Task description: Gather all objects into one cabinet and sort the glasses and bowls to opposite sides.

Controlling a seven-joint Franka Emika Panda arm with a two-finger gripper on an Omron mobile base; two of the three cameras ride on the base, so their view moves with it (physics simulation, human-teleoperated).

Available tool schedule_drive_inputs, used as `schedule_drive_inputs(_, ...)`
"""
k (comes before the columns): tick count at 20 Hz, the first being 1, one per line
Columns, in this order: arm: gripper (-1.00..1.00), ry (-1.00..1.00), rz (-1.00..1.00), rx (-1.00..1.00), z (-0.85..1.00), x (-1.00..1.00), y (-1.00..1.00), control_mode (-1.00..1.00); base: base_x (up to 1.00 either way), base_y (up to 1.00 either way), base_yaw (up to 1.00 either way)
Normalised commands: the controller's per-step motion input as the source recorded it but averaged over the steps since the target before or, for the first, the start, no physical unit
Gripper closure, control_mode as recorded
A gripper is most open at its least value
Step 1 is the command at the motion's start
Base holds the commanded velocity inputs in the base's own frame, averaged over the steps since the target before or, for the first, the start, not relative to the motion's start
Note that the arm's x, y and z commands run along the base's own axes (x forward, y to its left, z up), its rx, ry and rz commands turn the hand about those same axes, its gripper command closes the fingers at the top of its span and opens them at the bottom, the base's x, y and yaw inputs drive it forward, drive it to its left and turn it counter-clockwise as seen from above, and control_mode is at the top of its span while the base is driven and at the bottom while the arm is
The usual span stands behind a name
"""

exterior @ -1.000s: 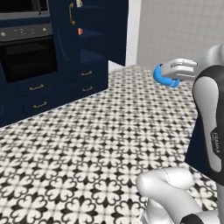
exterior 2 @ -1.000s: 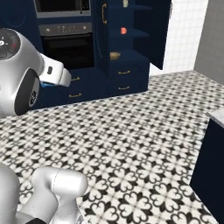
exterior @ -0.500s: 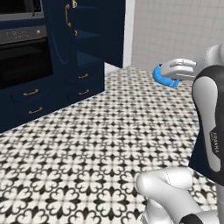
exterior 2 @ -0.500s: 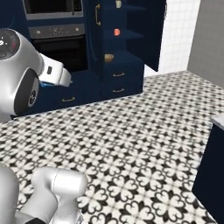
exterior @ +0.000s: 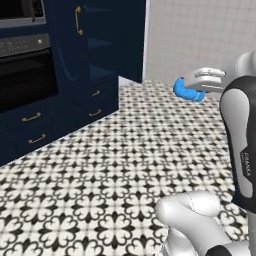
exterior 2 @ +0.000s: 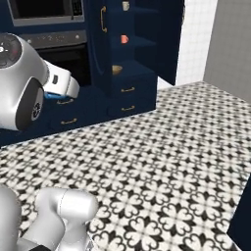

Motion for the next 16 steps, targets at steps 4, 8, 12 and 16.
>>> schedule_drive_inputs(4, 1.00, 0.00, 0.00, 0.00, 0.00, 0.00, 0.00, 1.00, 1.00, 0.10, -0.17)
schedule_drive_inputs(8, 1.00, 0.00, 0.00, 0.00, 0.00, 0.00, 0.00, 1.00, 1.00, 0.07, -0.19)
schedule_drive_inputs(12, 1.00, 0.00, 0.00, 0.00, 0.00, 0.00, 0.00, 1.00, 1.00, 0.19, -0.17)
schedule_drive_inputs(16, 1.00, 0.00, 0.00, 0.00, 0.00, 0.00, 0.00, 1.00, 1.00, 0.27, -0.14)
